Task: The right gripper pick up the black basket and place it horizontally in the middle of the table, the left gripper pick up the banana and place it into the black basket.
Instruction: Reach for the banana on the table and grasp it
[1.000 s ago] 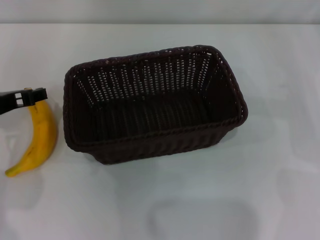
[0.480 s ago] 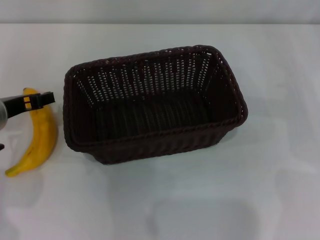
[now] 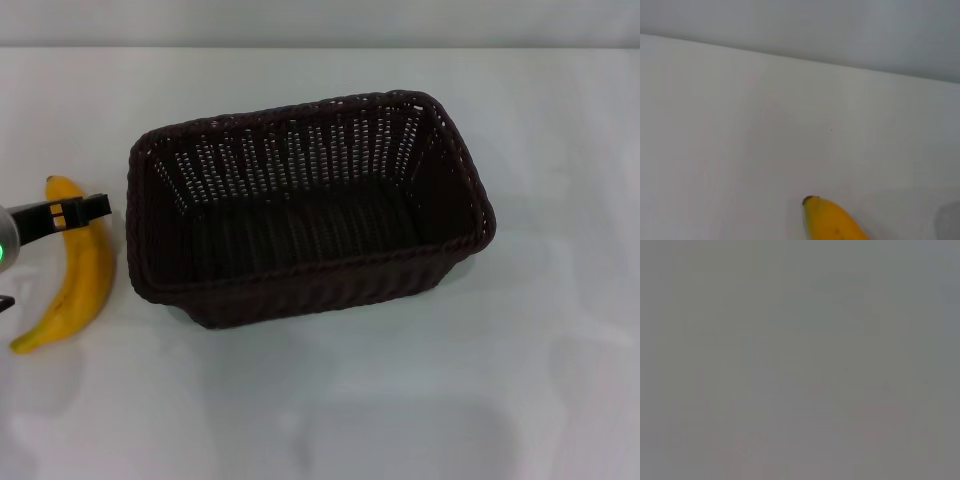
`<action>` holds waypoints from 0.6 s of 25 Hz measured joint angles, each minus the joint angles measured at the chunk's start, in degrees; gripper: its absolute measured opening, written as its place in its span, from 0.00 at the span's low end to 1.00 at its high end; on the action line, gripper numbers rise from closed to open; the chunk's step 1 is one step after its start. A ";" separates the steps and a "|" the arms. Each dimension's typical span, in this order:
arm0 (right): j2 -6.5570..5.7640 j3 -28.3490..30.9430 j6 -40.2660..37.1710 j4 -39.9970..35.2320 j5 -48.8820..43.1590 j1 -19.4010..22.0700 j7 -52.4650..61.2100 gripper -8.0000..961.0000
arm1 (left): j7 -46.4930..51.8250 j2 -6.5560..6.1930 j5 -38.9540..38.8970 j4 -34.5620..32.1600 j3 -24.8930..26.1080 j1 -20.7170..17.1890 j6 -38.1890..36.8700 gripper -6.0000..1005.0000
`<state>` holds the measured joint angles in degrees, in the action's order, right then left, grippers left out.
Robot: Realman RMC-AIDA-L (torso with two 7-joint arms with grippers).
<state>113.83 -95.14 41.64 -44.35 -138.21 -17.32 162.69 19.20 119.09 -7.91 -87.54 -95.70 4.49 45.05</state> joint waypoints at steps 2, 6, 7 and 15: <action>-0.01 0.00 0.02 -0.10 -0.06 0.03 0.00 0.87 | 0.04 0.00 0.00 0.76 0.00 -0.01 -0.64 0.85; -0.02 -0.05 0.02 -0.46 -0.09 0.07 -0.01 0.87 | 0.05 0.00 -1.06 2.74 0.71 -0.01 -2.05 0.85; -0.02 -0.05 0.01 -0.61 -0.11 0.09 0.00 0.87 | 0.01 0.00 -1.40 3.12 0.89 -0.01 -2.34 0.85; -0.02 -0.12 -0.03 -0.83 -0.21 0.11 0.00 0.87 | -0.21 -0.01 -2.20 5.23 1.42 0.45 -3.67 0.84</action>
<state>113.81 -95.26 41.62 -45.18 -138.42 -17.21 162.69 18.99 119.09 -10.11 -82.32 -94.28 4.94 41.38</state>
